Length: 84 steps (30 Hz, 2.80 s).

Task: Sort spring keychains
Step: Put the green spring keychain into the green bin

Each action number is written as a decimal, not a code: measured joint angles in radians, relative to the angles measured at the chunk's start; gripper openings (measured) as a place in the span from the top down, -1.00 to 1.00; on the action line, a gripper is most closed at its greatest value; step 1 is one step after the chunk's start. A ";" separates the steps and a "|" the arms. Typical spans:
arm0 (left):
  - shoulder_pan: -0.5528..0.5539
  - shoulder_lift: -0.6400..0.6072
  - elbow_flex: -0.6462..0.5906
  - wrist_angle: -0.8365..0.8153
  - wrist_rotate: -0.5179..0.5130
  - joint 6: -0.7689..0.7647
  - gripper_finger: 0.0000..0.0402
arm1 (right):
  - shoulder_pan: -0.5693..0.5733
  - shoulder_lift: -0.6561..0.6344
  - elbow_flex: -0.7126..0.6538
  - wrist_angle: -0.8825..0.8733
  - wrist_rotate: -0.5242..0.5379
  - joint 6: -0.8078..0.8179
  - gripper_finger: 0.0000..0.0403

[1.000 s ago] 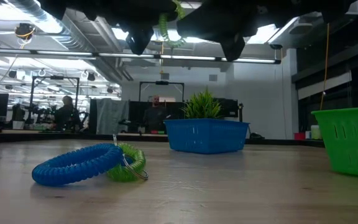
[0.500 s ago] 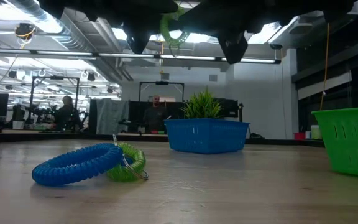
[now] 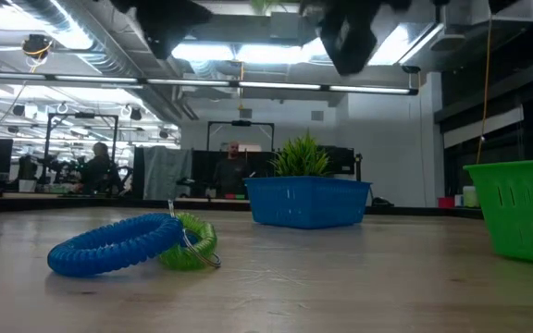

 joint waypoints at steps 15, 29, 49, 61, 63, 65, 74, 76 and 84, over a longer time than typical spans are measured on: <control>-0.059 -0.025 0.000 -0.164 -0.123 -0.040 0.29 | 0.079 -0.002 0.328 -0.593 -0.398 0.206 0.93; -0.060 -0.025 0.000 -0.168 -0.136 -0.040 0.29 | 0.084 -0.002 0.485 -1.288 -0.390 0.426 0.92; -0.060 -0.025 0.000 -0.171 -0.159 -0.033 0.29 | 0.130 -0.002 0.382 -1.541 -0.214 0.591 0.90; -0.060 -0.025 0.000 -0.171 -0.209 -0.032 0.29 | 0.131 -0.002 0.285 -1.459 -0.214 0.638 0.74; -0.060 -0.025 0.000 -0.171 -0.209 -0.032 0.29 | 0.131 -0.002 0.274 -1.420 -0.214 0.638 0.75; -0.060 -0.025 0.000 -0.171 -0.210 -0.032 0.29 | 0.131 -0.002 0.266 -1.388 -0.214 0.638 0.75; -0.060 -0.023 0.000 -0.172 -0.210 -0.032 0.29 | 0.132 -0.002 0.265 -1.379 -0.223 0.637 0.75; -0.060 -0.023 0.000 -0.172 -0.211 -0.032 0.29 | 0.132 -0.002 0.265 -1.379 -0.226 0.637 0.75; -0.060 -0.023 0.000 -0.172 -0.234 -0.032 0.29 | 0.132 -0.002 0.265 -1.387 -0.226 0.629 0.61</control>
